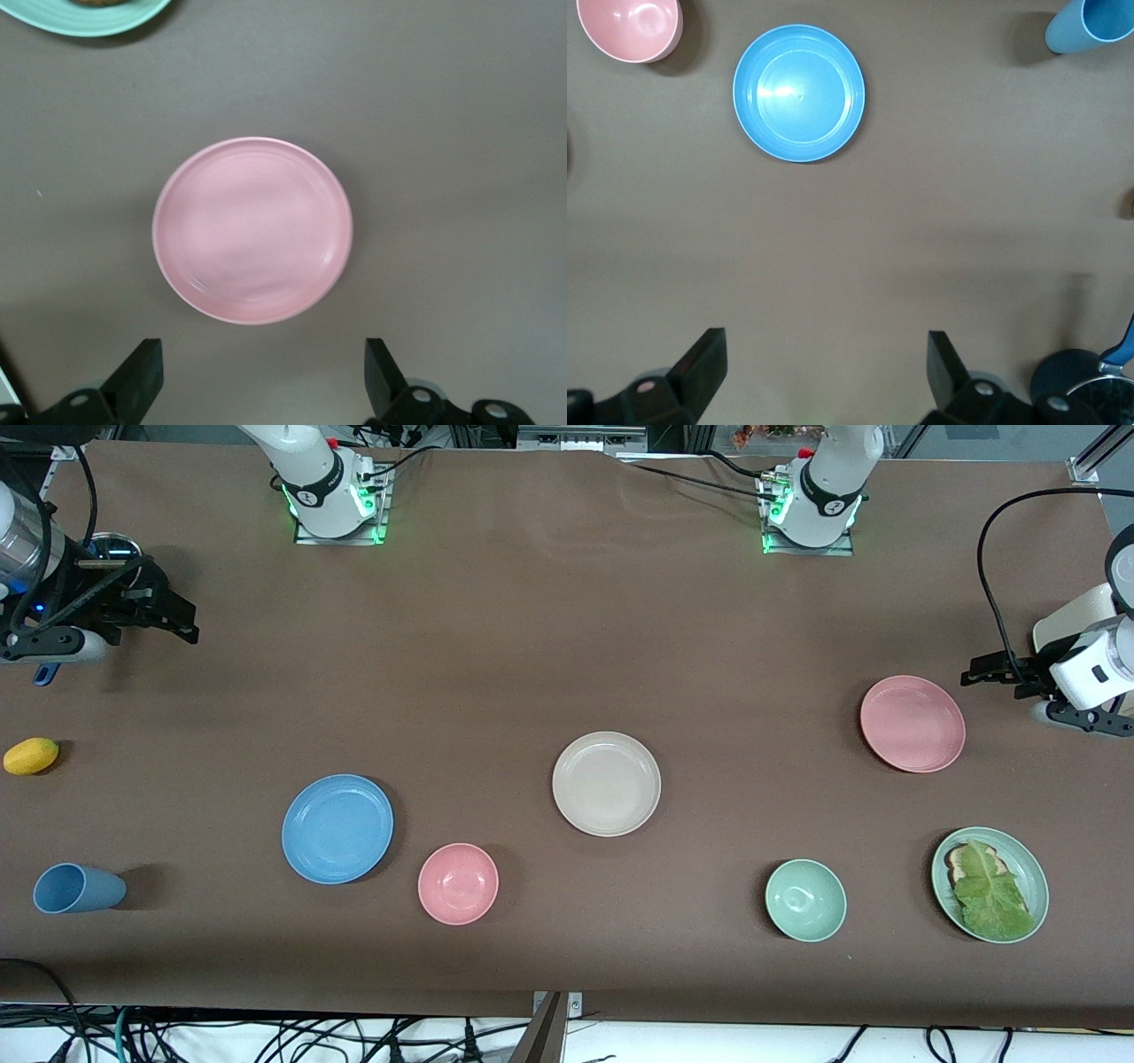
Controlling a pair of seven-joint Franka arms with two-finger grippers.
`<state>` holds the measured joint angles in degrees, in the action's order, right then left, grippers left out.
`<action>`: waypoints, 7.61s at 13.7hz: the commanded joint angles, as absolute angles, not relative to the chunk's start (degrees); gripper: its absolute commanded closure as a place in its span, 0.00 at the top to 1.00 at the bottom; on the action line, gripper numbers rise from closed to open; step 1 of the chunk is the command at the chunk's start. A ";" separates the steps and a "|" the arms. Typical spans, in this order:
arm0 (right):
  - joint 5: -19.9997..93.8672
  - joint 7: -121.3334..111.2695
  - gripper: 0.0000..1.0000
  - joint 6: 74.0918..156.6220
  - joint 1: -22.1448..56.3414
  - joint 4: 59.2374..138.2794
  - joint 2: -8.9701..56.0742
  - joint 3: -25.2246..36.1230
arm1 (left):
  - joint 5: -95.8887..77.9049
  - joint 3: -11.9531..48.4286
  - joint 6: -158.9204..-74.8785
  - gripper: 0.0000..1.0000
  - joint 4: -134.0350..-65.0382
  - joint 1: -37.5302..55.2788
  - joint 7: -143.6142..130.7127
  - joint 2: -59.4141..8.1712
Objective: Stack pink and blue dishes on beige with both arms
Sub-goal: 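Move the left gripper toward the rim of the pink plate, then grasp the pink plate rim with the left gripper and lift, then carry the pink plate with the left gripper onto the beige plate, then release the pink plate while the right gripper reaches the blue plate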
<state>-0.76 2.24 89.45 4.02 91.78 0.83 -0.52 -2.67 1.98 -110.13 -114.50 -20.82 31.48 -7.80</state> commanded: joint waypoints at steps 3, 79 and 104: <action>-2.72 2.90 1.00 89.82 4.04 92.29 0.00 -0.61 | -2.81 2.37 -117.41 1.00 -115.67 -26.53 41.74 -12.91; -1.41 -0.51 1.00 92.10 3.43 90.88 6.06 -0.26 | 8.53 25.31 -119.44 0.00 -87.01 7.47 -51.59 -40.34; -0.62 -3.08 0.99 136.23 0.09 105.75 29.25 -0.09 | 11.34 24.35 -120.24 0.61 -84.11 6.25 -46.34 -42.54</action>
